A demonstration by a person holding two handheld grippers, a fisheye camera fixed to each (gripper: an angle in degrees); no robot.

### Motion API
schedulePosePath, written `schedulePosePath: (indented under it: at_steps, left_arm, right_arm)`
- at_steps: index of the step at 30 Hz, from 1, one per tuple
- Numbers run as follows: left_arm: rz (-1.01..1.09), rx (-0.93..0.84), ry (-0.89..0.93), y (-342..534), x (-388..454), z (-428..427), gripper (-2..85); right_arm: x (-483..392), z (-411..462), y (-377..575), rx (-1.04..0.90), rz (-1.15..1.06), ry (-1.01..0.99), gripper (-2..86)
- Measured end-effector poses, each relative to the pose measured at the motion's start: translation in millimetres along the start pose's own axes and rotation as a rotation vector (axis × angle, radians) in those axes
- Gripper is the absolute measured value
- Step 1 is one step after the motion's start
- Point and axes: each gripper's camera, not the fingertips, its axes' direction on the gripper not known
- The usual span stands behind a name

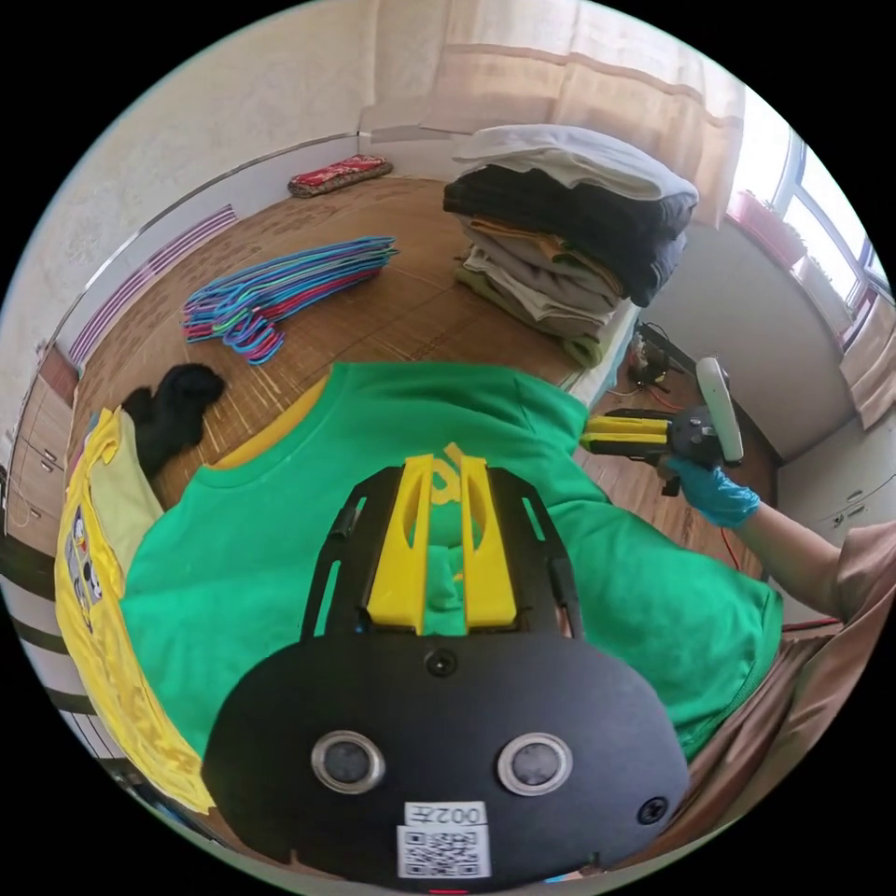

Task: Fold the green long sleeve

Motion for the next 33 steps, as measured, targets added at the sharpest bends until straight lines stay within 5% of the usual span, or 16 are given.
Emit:
schedulePosePath:
  at_steps: [20,33]
  left_arm:
    - [0.128,-0.038,0.024,-129,83,71,2.4]
    - [0.058,-0.069,-0.054,-164,104,94,1.6]
  right_arm:
    - [42,-104,29,0.18,-0.092,0.376,-0.8]
    - [102,-96,86,0.065,-0.119,0.159,11.4]
